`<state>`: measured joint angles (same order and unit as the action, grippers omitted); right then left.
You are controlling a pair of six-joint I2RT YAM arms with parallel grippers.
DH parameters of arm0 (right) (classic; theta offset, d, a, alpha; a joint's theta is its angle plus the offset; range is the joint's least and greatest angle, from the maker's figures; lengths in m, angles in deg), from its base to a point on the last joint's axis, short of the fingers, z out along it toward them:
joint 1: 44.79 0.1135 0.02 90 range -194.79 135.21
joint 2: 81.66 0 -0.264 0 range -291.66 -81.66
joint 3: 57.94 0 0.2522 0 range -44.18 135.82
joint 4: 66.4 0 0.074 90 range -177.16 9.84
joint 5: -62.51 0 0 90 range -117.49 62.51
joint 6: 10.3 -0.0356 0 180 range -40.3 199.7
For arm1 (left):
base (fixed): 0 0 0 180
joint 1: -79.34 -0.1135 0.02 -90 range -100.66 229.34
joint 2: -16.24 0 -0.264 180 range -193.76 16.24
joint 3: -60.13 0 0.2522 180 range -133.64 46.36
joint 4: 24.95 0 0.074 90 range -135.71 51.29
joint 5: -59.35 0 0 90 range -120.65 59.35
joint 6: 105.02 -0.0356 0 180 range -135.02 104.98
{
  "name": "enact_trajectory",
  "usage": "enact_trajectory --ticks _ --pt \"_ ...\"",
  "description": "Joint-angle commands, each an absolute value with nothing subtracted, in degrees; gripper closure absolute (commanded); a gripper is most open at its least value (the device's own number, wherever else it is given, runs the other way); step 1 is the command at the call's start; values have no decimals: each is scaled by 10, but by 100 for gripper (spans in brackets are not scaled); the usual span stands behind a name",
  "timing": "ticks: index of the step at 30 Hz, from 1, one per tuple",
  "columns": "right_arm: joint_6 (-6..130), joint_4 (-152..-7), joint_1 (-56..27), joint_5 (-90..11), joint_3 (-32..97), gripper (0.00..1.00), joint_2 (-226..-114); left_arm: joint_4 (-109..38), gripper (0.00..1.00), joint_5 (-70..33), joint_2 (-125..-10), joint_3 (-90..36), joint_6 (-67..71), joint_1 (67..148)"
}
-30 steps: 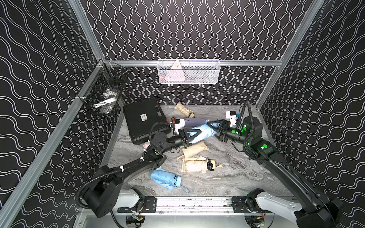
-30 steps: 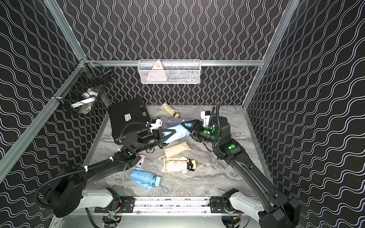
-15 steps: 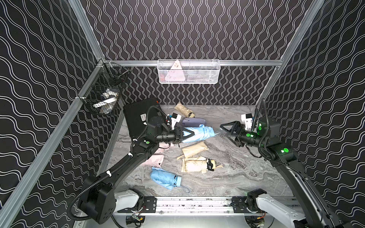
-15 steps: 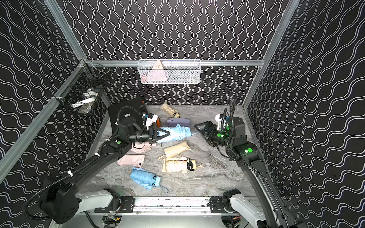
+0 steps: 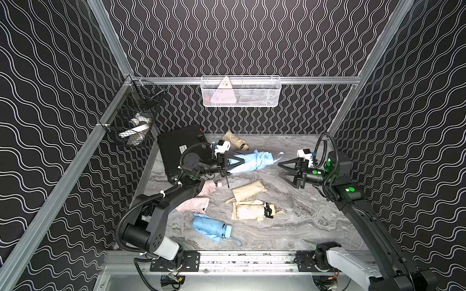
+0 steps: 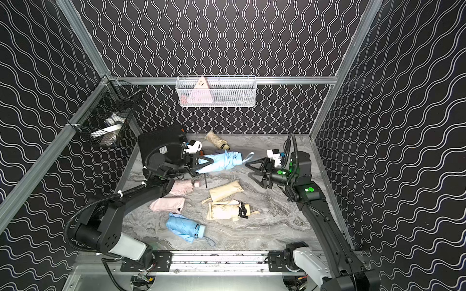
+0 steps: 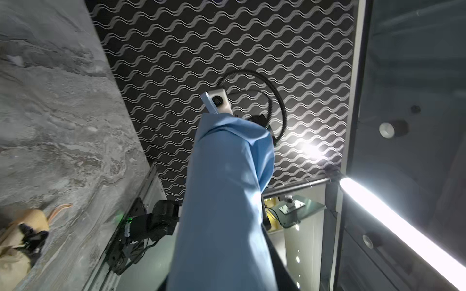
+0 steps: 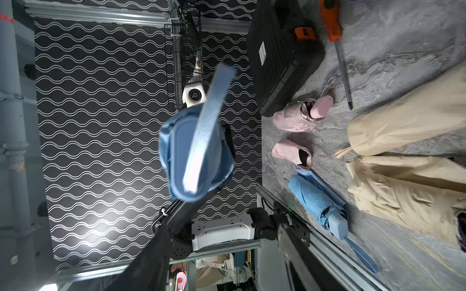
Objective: Take umbrellas out of sleeves
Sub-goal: Take out the umbrella from the umbrella sleeve.
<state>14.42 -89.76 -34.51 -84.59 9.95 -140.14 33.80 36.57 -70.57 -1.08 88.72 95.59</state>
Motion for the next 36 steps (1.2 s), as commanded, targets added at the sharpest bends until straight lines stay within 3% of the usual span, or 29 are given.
enact_trajectory --ticks 1,21,26,32,36 --pt "187 -920 -345 -875 128 32 -1412 453 79 394 -702 -21 958 955" --pt "211 -925 -303 -888 190 37 -1467 211 79 401 -624 3 786 967" --pt "209 -919 -287 -886 193 43 -1480 75 79 395 -597 -8 691 978" --pt "215 -921 -273 -888 188 50 -1482 -190 79 385 -562 -52 508 987" --pt "210 -910 -268 -893 177 51 -1474 -211 80 381 -561 -56 496 988"
